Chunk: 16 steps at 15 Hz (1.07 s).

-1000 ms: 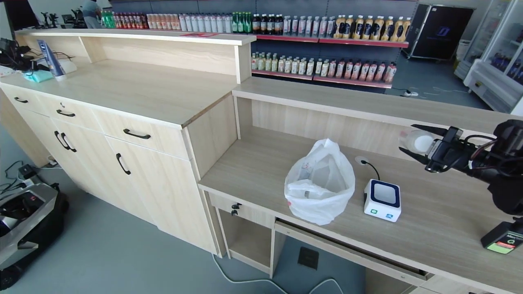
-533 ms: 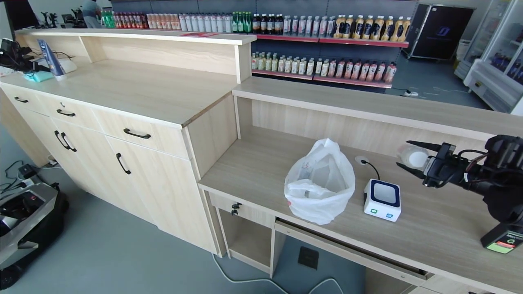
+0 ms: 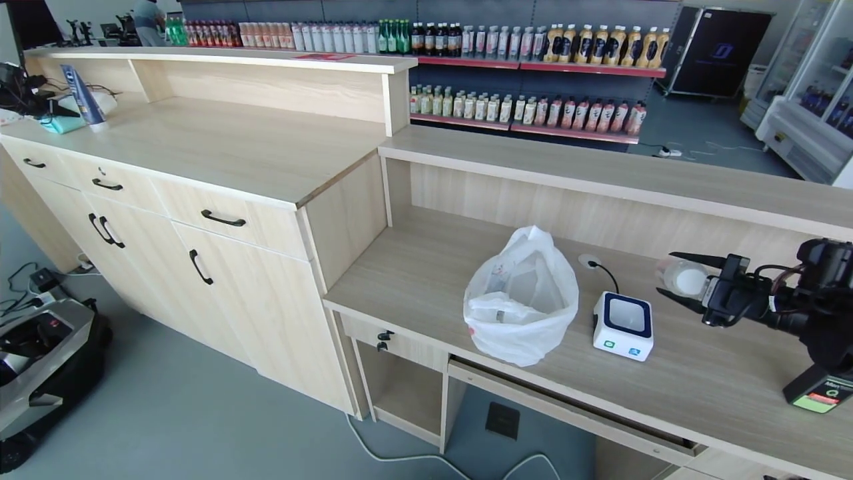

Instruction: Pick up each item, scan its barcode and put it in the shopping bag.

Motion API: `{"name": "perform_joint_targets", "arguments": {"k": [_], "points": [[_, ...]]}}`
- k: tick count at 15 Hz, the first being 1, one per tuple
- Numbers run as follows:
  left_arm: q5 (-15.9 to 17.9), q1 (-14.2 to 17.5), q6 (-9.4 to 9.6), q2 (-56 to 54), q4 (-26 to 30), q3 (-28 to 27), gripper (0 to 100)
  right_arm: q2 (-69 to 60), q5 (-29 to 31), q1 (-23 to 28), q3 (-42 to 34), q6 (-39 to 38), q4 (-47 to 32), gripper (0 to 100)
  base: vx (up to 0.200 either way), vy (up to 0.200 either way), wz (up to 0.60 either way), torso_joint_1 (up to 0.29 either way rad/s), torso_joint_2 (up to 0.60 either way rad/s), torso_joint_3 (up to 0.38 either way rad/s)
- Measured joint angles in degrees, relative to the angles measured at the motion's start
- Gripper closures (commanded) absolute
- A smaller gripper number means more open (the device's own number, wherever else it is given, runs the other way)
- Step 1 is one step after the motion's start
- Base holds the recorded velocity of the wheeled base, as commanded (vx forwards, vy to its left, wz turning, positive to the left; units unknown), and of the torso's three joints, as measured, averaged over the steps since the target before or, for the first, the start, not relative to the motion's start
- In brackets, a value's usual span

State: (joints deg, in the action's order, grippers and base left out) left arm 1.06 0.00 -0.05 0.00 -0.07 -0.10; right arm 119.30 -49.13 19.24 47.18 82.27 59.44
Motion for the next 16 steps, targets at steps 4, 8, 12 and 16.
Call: {"name": "perform_joint_targets", "arguments": {"k": [4,8,12,16], "points": [[0.0,0.0,-0.02,0.0,0.0,0.0,0,1.0,-0.4,-0.1,0.0,0.1,-0.2,100,0.0,0.0,0.0,0.0,0.0,0.0],[0.0,0.0,-0.02,0.0,0.0,0.0,0,1.8,-0.5,-0.6,0.1,0.0,-0.3,100,0.0,0.0,0.0,0.0,0.0,0.0],[0.0,0.0,0.0,0.0,0.0,0.0,0,2.0,-0.8,-1.0,-0.3,0.1,-0.8,100,0.0,0.0,0.0,0.0,0.0,0.0],[0.0,0.0,-0.02,0.0,0.0,0.0,0,1.8,-0.9,-1.2,-0.5,0.8,-3.6,100,0.0,0.0,0.0,0.0,0.0,0.0]]}}
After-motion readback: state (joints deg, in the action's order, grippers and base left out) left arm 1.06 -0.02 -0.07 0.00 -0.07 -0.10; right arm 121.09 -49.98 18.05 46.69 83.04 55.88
